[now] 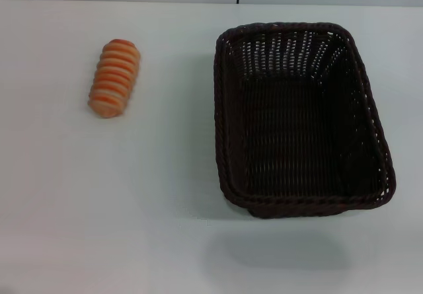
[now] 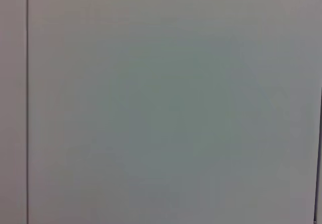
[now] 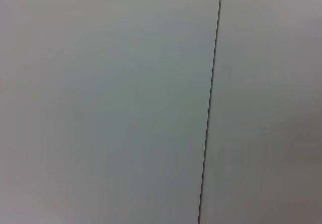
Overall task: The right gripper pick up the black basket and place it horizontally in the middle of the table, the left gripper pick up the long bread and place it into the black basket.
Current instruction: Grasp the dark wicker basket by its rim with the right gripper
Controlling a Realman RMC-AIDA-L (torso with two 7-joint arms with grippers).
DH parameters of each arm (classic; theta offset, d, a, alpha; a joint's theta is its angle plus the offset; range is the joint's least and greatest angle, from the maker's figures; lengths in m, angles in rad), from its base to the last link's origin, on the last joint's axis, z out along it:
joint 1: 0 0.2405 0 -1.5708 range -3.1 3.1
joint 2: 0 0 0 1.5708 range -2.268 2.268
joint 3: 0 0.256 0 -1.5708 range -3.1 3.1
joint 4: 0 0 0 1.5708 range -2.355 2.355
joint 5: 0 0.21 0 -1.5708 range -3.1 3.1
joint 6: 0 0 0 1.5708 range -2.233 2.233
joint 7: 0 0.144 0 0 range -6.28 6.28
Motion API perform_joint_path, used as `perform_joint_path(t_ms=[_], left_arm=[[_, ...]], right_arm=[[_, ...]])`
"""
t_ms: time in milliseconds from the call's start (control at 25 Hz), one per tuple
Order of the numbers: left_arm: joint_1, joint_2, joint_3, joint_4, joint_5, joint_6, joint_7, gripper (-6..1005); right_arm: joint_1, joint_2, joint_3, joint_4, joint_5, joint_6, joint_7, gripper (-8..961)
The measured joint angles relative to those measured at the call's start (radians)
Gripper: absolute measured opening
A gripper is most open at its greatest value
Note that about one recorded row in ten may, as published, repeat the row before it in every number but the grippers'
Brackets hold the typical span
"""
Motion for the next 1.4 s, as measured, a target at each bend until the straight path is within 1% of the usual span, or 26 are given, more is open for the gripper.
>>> perform_joint_path(t_ms=[560, 680, 720, 760, 840, 880, 920, 960, 1000, 1080, 1120, 1160, 1240, 1280, 1320, 1360, 1400], left_arm=[[0.000, 0.000, 0.009, 0.000, 0.000, 0.001, 0.000, 756], [0.000, 0.000, 0.009, 0.000, 0.000, 0.000, 0.000, 756], [0.000, 0.000, 0.009, 0.000, 0.000, 0.000, 0.000, 756], [0.000, 0.000, 0.009, 0.000, 0.000, 0.000, 0.000, 756], [0.000, 0.000, 0.009, 0.000, 0.000, -0.001, 0.000, 756], [-0.001, 0.000, 0.010, 0.003, 0.000, -0.001, 0.000, 756], [-0.002, 0.001, 0.010, 0.005, 0.001, 0.000, 0.000, 756], [-0.002, 0.001, 0.010, 0.005, 0.001, 0.000, 0.000, 756], [-0.002, 0.001, 0.010, 0.005, 0.001, 0.000, 0.000, 756], [-0.006, 0.002, 0.012, 0.009, 0.005, 0.002, 0.000, 756], [-0.007, 0.002, 0.020, 0.009, 0.007, 0.002, 0.000, 756], [-0.006, 0.002, 0.031, 0.009, 0.007, 0.003, 0.000, 756], [-0.006, 0.002, 0.031, 0.009, 0.007, 0.003, 0.000, 756], [-0.006, 0.002, 0.031, 0.009, 0.007, 0.003, 0.000, 756], [-0.004, 0.002, 0.052, 0.003, 0.006, 0.001, 0.000, 756], [-0.004, 0.002, 0.063, 0.003, 0.007, 0.002, 0.000, 756], [-0.004, 0.002, 0.063, 0.003, 0.007, 0.002, 0.000, 756]], right_arm=[[0.004, 0.000, 0.000, 0.006, -0.001, 0.000, 0.010, 513], [0.006, 0.000, -0.002, 0.027, -0.011, -0.001, 0.048, 513], [0.009, 0.001, -0.003, 0.081, -0.068, -0.004, 0.134, 513], [0.009, 0.001, -0.003, 0.081, -0.068, -0.004, 0.134, 514], [0.020, 0.001, -0.004, 0.176, -0.192, -0.006, 0.290, 514], [0.031, -0.001, -0.004, 0.231, -0.280, -0.002, 0.395, 514], [0.058, -0.007, -0.007, 0.339, -0.449, 0.018, 0.595, 514], [0.058, -0.007, -0.007, 0.339, -0.449, 0.018, 0.595, 514], [0.074, -0.010, -0.009, 0.396, -0.527, 0.036, 0.683, 514], [0.106, -0.014, -0.012, 0.491, -0.630, 0.079, 0.794, 514], [0.141, -0.030, -0.015, 0.570, -0.705, 0.138, 0.894, 514], [0.141, -0.030, -0.015, 0.570, -0.705, 0.138, 0.894, 514], [0.183, -0.066, -0.021, 0.613, -0.764, 0.218, 1.000, 514], [0.213, -0.089, -0.026, 0.622, -0.792, 0.271, 1.051, 514], [0.277, -0.126, -0.037, 0.629, -0.850, 0.366, 1.122, 513], [0.277, -0.126, -0.037, 0.629, -0.850, 0.366, 1.122, 513], [0.306, -0.139, -0.043, 0.627, -0.871, 0.396, 1.136, 513]])
